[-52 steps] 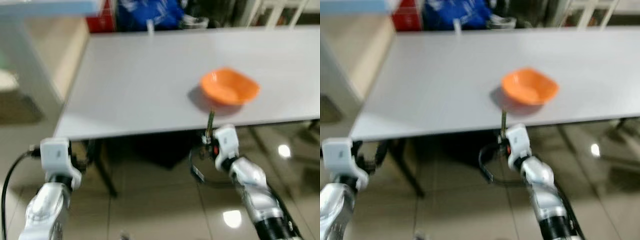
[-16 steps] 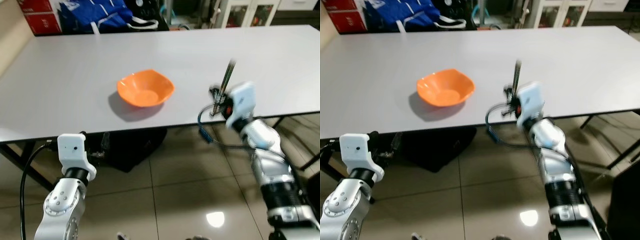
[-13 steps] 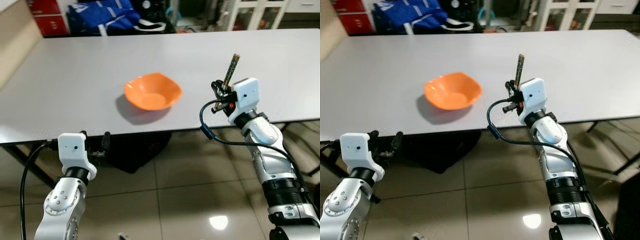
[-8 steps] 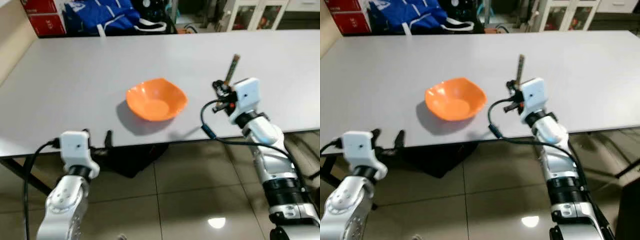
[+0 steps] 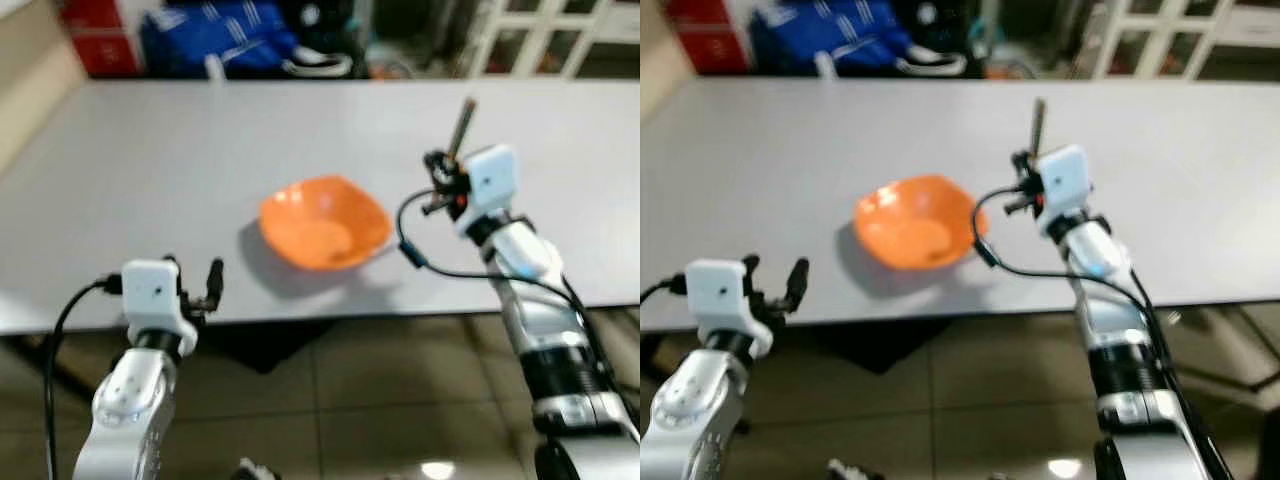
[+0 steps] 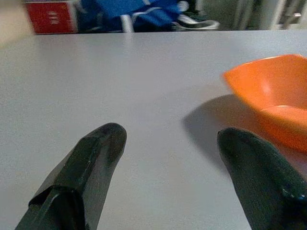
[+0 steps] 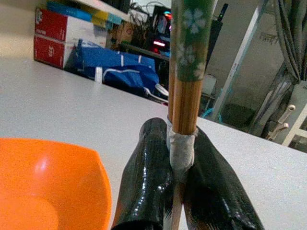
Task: Setting the table
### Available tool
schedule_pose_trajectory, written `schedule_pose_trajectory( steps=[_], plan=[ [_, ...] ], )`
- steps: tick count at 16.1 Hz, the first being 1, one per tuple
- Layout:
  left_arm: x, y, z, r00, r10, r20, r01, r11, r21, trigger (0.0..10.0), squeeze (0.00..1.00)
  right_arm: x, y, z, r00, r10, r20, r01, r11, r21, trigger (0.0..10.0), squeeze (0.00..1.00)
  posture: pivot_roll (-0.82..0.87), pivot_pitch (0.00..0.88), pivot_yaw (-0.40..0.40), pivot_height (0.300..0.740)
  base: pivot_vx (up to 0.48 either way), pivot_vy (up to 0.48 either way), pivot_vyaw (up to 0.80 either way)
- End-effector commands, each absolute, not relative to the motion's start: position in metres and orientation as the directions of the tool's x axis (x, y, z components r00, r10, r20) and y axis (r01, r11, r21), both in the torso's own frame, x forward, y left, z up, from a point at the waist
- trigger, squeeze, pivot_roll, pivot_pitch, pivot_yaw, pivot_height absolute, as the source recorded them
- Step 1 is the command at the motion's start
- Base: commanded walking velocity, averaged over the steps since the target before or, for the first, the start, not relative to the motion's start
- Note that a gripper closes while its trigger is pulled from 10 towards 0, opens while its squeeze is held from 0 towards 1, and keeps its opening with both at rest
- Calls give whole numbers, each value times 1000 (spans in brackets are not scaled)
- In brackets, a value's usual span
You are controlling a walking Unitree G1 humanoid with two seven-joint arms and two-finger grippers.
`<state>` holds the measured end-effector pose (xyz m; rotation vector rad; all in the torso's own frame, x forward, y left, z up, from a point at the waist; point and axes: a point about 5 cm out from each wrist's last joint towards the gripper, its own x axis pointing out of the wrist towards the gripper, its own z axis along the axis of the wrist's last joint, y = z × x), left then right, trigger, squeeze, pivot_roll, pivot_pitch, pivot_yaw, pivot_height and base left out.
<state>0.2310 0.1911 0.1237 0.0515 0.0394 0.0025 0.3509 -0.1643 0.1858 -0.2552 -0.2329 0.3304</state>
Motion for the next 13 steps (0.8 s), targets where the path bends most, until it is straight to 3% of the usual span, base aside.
schedule_pose_trajectory(
  steps=[1, 8, 11, 13],
  plan=[
    [231, 189, 123, 999, -5, -41, 7, 999, 44, 10000, 0, 354, -176, 193, 929, 310, 204, -238, 919, -314, 10000, 0, -81, 48, 19, 740, 0, 0, 0],
    [232, 188, 123, 999, -3, -34, 5, 999, 42, 10000, 0, 381, -136, 223, 854, 470, 223, -334, 824, -457, 10000, 0, -56, 32, 0, 740, 0, 0, 0],
    [232, 188, 123, 1000, 4, -29, -2, 999, 41, 10000, 0, 381, -100, 226, 769, 606, 203, -409, 711, -572, 10000, 0, -44, 29, -10, 740, 0, 0, 0],
    [232, 188, 124, 1000, 11, -22, -10, 999, 42, 10000, 0, 374, -68, 211, 673, 731, 115, -459, 534, -709, 10000, 0, -31, 30, -25, 740, 0, 0, 0]
  ],
)
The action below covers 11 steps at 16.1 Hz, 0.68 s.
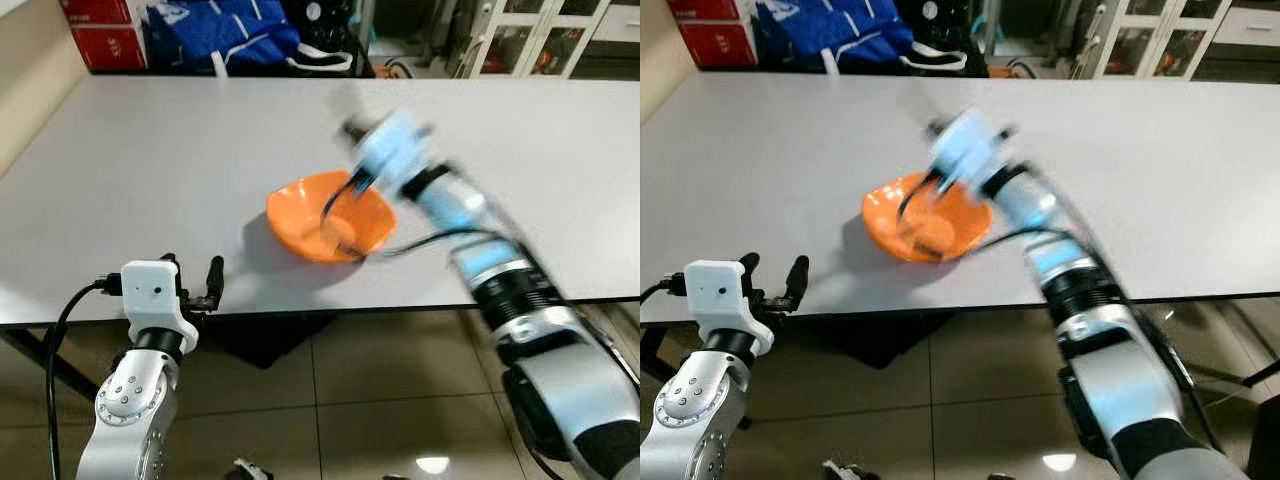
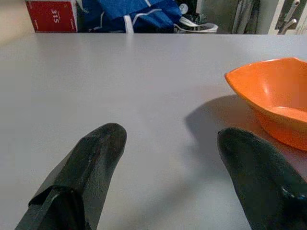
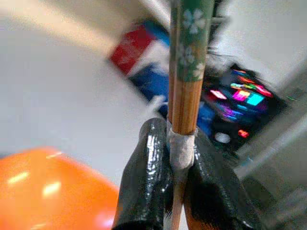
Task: Setting the table
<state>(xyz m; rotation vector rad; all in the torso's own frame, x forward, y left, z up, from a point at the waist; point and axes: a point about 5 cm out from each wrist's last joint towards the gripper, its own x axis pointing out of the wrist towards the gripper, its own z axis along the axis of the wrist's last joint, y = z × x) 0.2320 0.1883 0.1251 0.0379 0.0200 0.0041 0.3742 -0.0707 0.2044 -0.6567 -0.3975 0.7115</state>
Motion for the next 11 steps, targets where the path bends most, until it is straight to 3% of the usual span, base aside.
schedule_pose_trajectory(
  steps=[1, 3, 6, 11],
  plan=[
    [232, 188, 124, 1000, 15, -18, -14, 999, 42, 10000, 0, 371, -59, 206, 639, 764, 88, -466, 475, -746, 10000, 0, -26, 31, -32, 740, 0, 0, 0],
    [231, 189, 124, 999, 29, -14, -28, 999, 40, 10000, 0, 363, -45, 195, 579, 814, 41, -453, 363, -815, 10000, 0, -19, 37, -40, 740, 0, 0, 0],
    [226, 188, 123, 999, 38, -16, -38, 999, 34, 10000, 0, 354, -35, 180, 526, 851, 13, -438, 283, -853, 10000, 0, -13, 51, -46, 740, 0, 0, 0],
    [223, 188, 122, 999, 44, -19, -44, 998, 35, 10000, 0, 348, -32, 159, 533, 846, 2, -468, 297, -832, 10000, 0, -6, 72, -50, 740, 0, 0, 0]
  ],
)
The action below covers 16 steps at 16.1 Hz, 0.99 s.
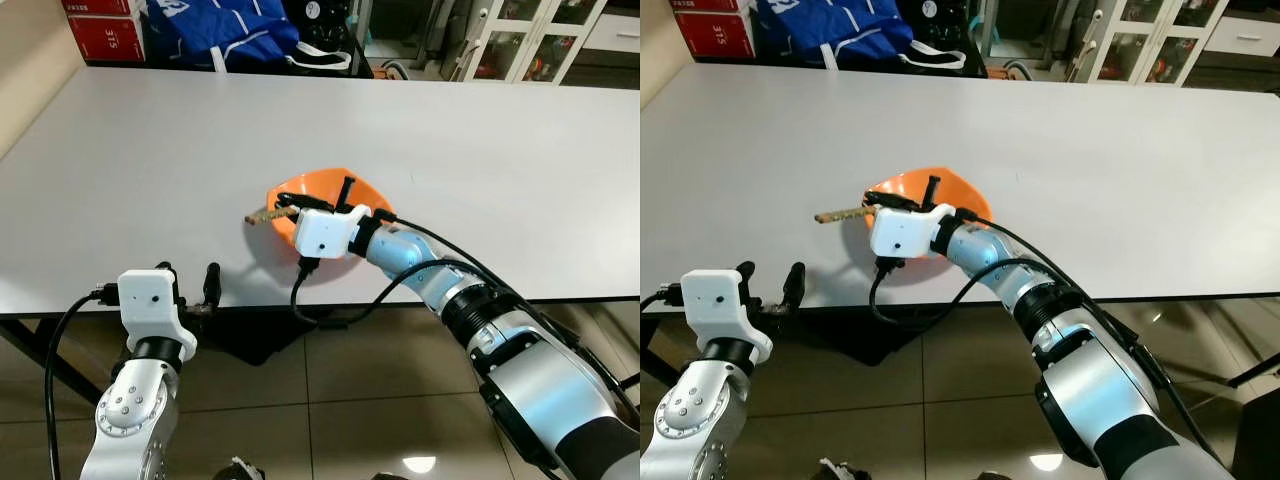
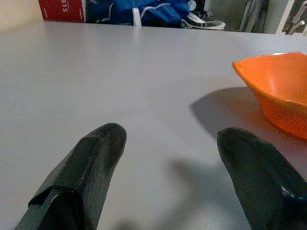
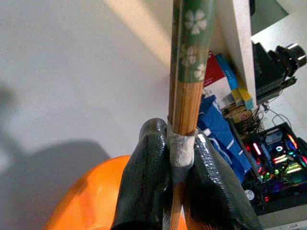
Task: Setting the table
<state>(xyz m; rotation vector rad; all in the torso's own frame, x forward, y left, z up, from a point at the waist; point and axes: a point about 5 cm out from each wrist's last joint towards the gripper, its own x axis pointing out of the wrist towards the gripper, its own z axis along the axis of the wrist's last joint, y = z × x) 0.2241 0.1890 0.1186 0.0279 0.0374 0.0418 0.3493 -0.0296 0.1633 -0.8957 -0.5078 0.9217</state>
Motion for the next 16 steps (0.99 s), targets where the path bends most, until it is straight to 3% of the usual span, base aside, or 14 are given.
schedule_pose_trajectory(
  steps=[1, 5, 6, 7, 8, 9, 10, 11, 12, 16],
  plan=[
    [222, 187, 122, 999, 46, -20, -45, 998, 35, 10000, 0, 347, -32, 152, 542, 840, -8, -476, 299, -827, 10000, 0, -4, 75, -51, 740, 0, 0, 0],
    [219, 188, 122, 999, 49, -25, -48, 998, 39, 10000, 0, 344, -31, 138, 557, 830, -41, -489, 287, -824, 10000, 0, 6, 86, -51, 740, 0, 0, 0],
    [218, 189, 122, 998, 52, -27, -51, 998, 41, 10000, 0, 343, -31, 133, 557, 828, -61, -499, 275, -822, 10000, 318, 9, 90, -52, 740, 0, 0, 0],
    [217, 189, 122, 998, 53, -29, -52, 998, 42, 10000, 0, 341, -30, 128, 558, 826, -81, -512, 266, -817, 10000, 557, 11, 91, -51, 740, 0, 0, 0],
    [216, 189, 122, 998, 54, -30, -53, 998, 42, 10000, 0, 340, -30, 124, 559, 824, -95, -520, 259, -814, 10000, 553, 13, 95, -52, 740, 0, 0, 0],
    [215, 189, 122, 998, 55, -31, -54, 998, 43, 10000, 0, 339, -30, 120, 561, 821, -107, -527, 254, -811, 10000, 612, 16, 98, -53, 740, 0, 0, 0],
    [214, 189, 122, 998, 57, -33, -55, 998, 43, 10000, 0, 338, -29, 117, 561, 819, -119, -532, 246, -810, 10000, 796, 17, 99, -53, 740, 0, 0, 0],
    [213, 190, 122, 998, 58, -34, -56, 997, 44, 10000, 0, 337, -29, 116, 561, 819, -124, -534, 243, -809, 10000, 824, 19, 101, -54, 740, 0, 0, 0],
    [213, 190, 122, 998, 59, -35, -58, 997, 45, 10000, 0, 336, -28, 113, 562, 816, -133, -539, 240, -807, 10000, 918, 21, 102, -54, 740, 0, 0, 0],
    [211, 191, 122, 997, 63, -40, -61, 997, 48, 10000, 0, 335, -28, 109, 570, 808, -146, -543, 237, -805, 10000, 1000, 29, 104, -51, 740, 0, 0, 0]
  ],
)
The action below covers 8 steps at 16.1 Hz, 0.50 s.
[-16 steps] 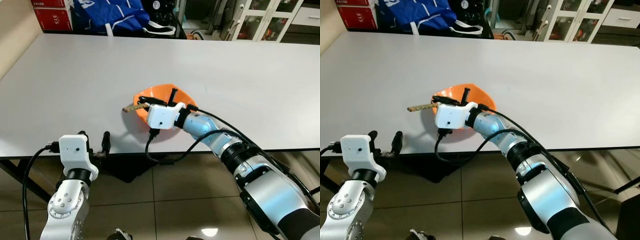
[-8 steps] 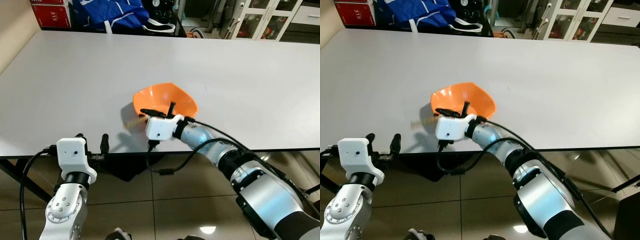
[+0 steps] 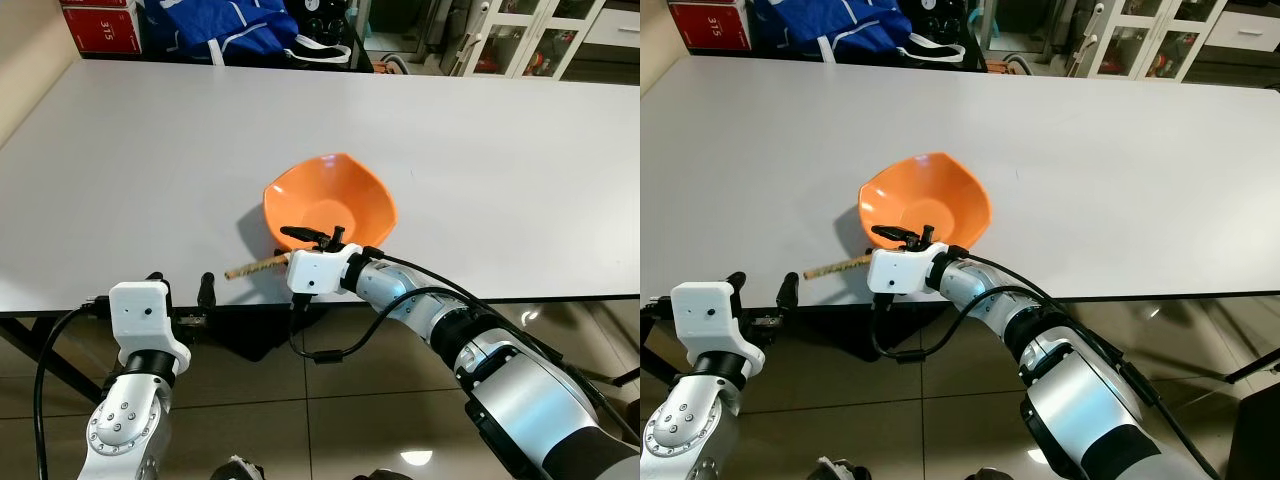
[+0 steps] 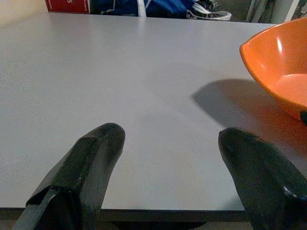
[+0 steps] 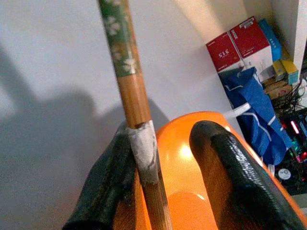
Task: Setting the table
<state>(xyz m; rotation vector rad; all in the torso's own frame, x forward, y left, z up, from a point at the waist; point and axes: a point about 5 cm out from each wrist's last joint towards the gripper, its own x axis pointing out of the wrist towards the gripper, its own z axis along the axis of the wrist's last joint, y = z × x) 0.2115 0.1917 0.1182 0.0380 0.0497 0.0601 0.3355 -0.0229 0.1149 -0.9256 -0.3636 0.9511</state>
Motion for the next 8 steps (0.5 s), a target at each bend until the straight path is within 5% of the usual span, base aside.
schedule_pose_trajectory(
  steps=[1, 3, 4, 5, 8],
  plan=[
    [211, 191, 122, 997, 63, -38, -61, 997, 49, 10000, 0, 336, -28, 109, 572, 807, -145, -542, 239, -806, 10000, 1000, 30, 103, -51, 740, 0, 0, 0],
    [211, 192, 123, 997, 64, -35, -62, 997, 51, 10000, 0, 336, -28, 110, 574, 807, -142, -533, 236, -813, 10000, 1000, 29, 100, -50, 740, 0, 0, 0],
    [212, 192, 124, 997, 64, -33, -62, 997, 51, 10000, 0, 337, -28, 112, 579, 805, -130, -516, 238, -823, 10000, 149, 27, 99, -51, 740, 0, 0, 0],
    [212, 192, 124, 997, 64, -32, -62, 997, 51, 10000, 0, 337, -28, 113, 576, 808, -123, -509, 236, -828, 10000, 0, 25, 99, -50, 740, 0, 0, 0],
    [213, 189, 123, 998, 57, -36, -55, 997, 46, 10000, 0, 338, -27, 119, 571, 816, -88, -480, 245, -842, 10000, 0, 19, 93, -50, 740, 0, 0, 0]
  ],
)
